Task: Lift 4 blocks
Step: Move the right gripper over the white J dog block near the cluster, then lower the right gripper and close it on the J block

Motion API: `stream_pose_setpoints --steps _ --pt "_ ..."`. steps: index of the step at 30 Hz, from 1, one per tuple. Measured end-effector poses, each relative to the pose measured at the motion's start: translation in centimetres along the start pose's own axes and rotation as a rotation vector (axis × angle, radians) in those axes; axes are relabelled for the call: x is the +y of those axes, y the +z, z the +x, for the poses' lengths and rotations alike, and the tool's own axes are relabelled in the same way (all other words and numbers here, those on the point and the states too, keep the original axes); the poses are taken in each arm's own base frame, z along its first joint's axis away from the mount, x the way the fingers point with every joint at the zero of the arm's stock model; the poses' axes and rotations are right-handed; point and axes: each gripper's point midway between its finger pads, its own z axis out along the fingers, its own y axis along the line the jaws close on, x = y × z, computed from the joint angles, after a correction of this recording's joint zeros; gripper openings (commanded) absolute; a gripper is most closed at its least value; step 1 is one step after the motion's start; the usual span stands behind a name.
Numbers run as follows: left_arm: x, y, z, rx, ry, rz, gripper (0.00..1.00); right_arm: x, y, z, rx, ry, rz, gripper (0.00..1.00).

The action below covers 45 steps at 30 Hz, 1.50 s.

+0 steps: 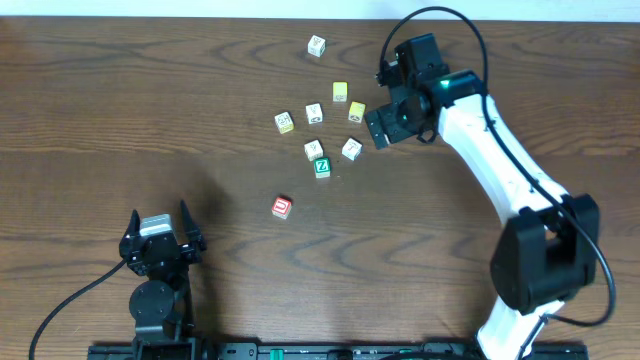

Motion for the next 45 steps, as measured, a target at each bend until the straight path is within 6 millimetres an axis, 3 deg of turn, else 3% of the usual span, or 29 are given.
stream_pose_setpoints --steps 6,9,16,24,34,43,45 --pt "0.0 0.0 0.0 0.0 0.0 0.0 0.76 -0.2 5.0 0.4 0.043 -0.011 0.002 0.98" --pt "0.0 0.0 0.0 0.0 0.0 0.0 0.76 -0.2 6.5 0.9 0.067 -0.021 0.0 0.85" --pt "0.0 0.0 0.0 0.0 0.0 0.0 0.77 -0.7 6.7 -0.8 -0.004 -0.016 0.008 0.84" --pt "0.0 0.0 0.0 0.0 0.0 0.0 0.76 -1.5 6.7 -1.1 -0.017 -0.001 0.014 0.86" --pt "0.0 0.0 0.0 0.0 0.0 0.0 0.76 -0.3 10.1 1.1 0.068 -0.002 -0.058 0.63" --pt "0.0 0.0 0.0 0.0 0.0 0.0 0.76 -0.1 10.7 1.5 0.084 0.002 -0.075 0.68" --pt "0.0 0.0 0.0 0.0 0.0 0.0 0.76 -0.1 10.7 1.5 0.082 0.001 -0.075 0.62"
